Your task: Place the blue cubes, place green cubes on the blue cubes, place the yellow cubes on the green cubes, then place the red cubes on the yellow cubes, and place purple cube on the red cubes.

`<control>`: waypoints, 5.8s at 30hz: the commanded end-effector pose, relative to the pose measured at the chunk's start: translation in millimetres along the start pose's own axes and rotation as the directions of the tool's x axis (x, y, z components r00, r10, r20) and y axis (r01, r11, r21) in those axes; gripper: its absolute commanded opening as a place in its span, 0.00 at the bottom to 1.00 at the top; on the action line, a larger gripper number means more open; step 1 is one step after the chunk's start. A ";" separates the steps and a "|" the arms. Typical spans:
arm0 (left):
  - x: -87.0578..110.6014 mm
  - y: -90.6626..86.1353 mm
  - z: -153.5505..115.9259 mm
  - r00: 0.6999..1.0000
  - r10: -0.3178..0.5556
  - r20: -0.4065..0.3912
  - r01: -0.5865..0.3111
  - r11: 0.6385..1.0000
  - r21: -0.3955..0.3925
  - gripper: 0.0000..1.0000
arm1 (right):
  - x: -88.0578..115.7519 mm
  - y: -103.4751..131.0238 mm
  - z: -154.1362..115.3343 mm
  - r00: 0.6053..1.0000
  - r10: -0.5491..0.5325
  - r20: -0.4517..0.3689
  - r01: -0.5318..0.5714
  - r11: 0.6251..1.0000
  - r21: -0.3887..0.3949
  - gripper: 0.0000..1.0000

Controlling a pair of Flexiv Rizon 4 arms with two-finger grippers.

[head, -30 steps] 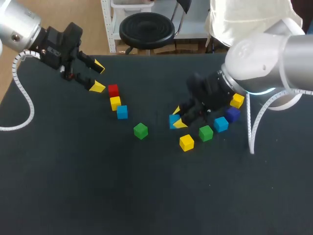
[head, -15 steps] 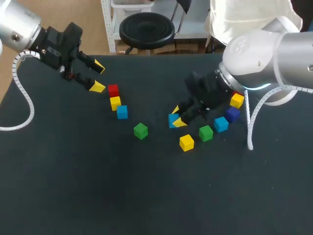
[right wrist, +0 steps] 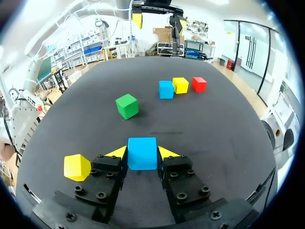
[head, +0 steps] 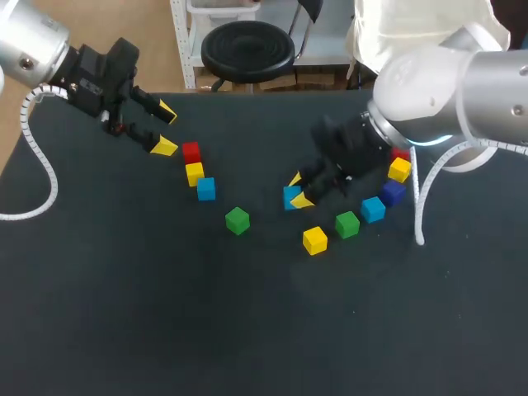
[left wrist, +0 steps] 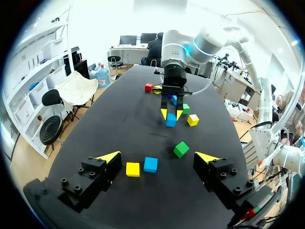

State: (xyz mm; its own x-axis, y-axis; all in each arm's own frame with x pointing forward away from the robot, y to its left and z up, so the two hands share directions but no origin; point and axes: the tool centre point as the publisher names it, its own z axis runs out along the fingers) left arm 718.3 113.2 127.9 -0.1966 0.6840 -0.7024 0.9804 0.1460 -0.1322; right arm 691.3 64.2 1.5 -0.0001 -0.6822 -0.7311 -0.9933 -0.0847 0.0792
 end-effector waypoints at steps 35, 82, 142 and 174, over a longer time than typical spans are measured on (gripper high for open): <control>0.9 -0.7 0.1 1.000 0.002 0.003 -0.002 1.000 -0.002 1.00 | 8.6 -14.7 7.7 1.000 0.005 0.030 -0.005 1.000 -0.017 0.00; 0.9 -0.7 0.1 1.000 0.002 0.003 -0.002 1.000 -0.002 1.00 | 10.2 -4.4 7.6 0.999 -0.024 0.038 0.025 0.999 -0.032 0.00; 0.9 -0.7 0.1 1.000 0.002 0.003 -0.002 1.000 -0.002 1.00 | 8.0 -14.2 -14.5 0.996 -0.017 0.083 0.011 0.998 0.069 1.00; 0.9 -0.7 0.1 1.000 0.002 0.003 -0.002 1.000 -0.002 1.00 | 4.4 1.6 -51.6 0.995 -0.044 0.086 0.038 0.996 0.077 1.00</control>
State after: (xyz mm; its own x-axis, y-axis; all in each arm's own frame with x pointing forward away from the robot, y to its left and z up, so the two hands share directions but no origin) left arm 718.3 113.2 127.9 -0.1966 0.6840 -0.7025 0.9804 0.1460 -0.1322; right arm 705.5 26.7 29.1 0.0340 -0.6065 -0.7943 -0.9975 -0.0705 0.0111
